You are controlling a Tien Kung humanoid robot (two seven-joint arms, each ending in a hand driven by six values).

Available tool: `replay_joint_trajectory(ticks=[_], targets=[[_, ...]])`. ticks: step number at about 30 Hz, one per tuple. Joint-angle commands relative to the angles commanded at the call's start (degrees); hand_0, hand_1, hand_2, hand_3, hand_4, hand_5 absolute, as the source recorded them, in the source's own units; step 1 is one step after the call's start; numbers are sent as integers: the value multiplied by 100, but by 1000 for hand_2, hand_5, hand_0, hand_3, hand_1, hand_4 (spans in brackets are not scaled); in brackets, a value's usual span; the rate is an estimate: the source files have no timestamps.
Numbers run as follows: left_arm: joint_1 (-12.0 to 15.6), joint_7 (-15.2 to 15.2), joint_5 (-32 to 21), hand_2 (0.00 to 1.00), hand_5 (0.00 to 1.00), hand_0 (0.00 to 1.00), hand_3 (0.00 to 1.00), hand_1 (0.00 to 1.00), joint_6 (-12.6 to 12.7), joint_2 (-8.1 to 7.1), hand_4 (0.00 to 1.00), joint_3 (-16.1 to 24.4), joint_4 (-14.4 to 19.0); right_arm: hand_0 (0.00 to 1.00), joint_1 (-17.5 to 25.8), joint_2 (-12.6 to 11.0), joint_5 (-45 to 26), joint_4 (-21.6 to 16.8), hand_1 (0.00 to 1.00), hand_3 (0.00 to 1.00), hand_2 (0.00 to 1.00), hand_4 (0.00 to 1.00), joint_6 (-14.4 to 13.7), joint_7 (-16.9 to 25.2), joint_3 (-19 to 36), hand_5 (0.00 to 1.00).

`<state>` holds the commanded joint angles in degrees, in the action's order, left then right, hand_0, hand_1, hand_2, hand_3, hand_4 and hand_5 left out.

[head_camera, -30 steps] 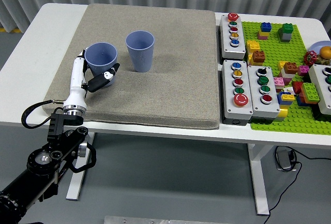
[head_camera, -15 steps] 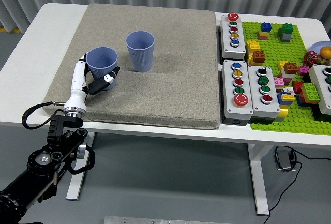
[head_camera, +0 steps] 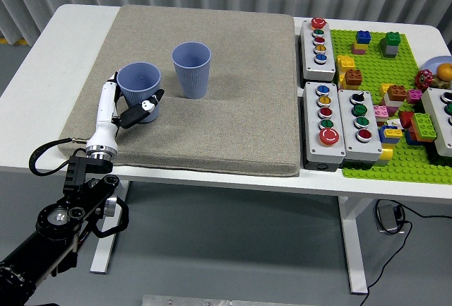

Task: Pick cup pour cup place

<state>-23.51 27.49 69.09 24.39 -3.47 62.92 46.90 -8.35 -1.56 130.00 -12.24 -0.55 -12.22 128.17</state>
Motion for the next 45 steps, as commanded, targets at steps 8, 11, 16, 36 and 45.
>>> replay_joint_trajectory(ticks=[8,11,16,36,45], targets=[[30,40,56,649,305,608,669,598,22,3,852,6,37,690,-4,2,0,0,654,580,596,2,-8,-1,3,176],[36,48,46,649,321,609,670,598,25,1,865,8,37,690,-6,2,0,1,654,580,595,2,-7,-1,-1,176],[78,50,33,649,321,609,670,598,24,0,865,4,22,690,2,1,0,1,654,580,595,2,-3,0,-2,176],[292,-40,342,837,429,693,885,707,-146,-55,954,94,221,689,34,2,0,5,653,579,596,2,0,-2,-12,175],[298,-71,408,917,475,733,947,760,-224,-60,993,165,245,689,32,-2,0,9,653,579,595,2,-4,6,-13,175]])
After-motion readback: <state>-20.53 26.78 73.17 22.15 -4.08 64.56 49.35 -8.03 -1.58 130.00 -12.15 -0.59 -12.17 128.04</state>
